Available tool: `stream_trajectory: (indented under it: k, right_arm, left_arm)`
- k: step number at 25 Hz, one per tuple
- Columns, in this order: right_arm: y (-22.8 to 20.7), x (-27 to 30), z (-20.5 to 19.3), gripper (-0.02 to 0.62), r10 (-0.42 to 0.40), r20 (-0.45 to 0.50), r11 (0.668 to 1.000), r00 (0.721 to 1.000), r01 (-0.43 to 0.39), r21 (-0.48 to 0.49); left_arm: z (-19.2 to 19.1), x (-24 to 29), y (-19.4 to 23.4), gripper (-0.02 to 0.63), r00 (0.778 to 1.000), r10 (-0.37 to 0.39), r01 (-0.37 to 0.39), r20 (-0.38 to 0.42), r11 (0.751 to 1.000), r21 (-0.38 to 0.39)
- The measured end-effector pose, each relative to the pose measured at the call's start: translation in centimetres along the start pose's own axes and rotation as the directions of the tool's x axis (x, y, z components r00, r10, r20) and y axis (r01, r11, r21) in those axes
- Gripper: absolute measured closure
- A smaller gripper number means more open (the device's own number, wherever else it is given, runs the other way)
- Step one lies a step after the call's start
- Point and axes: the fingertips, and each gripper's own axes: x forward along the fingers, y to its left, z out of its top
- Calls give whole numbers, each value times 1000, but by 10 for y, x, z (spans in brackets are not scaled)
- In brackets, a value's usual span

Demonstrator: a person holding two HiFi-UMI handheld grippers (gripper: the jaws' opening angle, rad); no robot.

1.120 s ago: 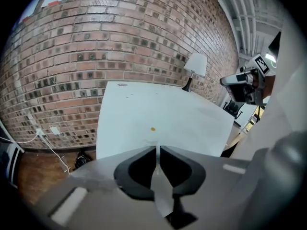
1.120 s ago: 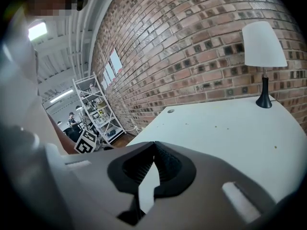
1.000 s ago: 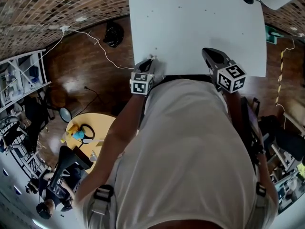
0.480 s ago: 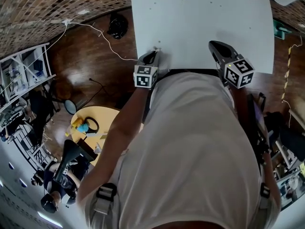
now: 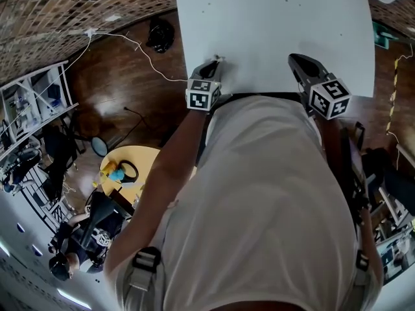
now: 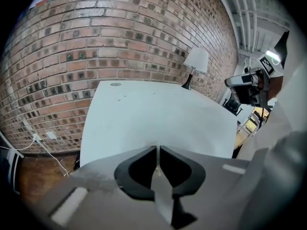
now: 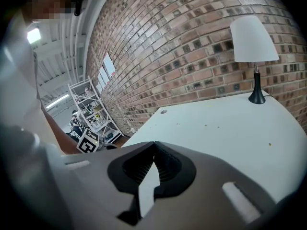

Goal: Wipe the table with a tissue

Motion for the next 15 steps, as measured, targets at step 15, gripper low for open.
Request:
stream_trajectory:
  k: [15]
  right_arm:
    - [-14,-3,6,588,-25,10,1000,1000,25,18]
  left_arm:
    - [21,15,16,580,1000,20,-18,20,995,-97]
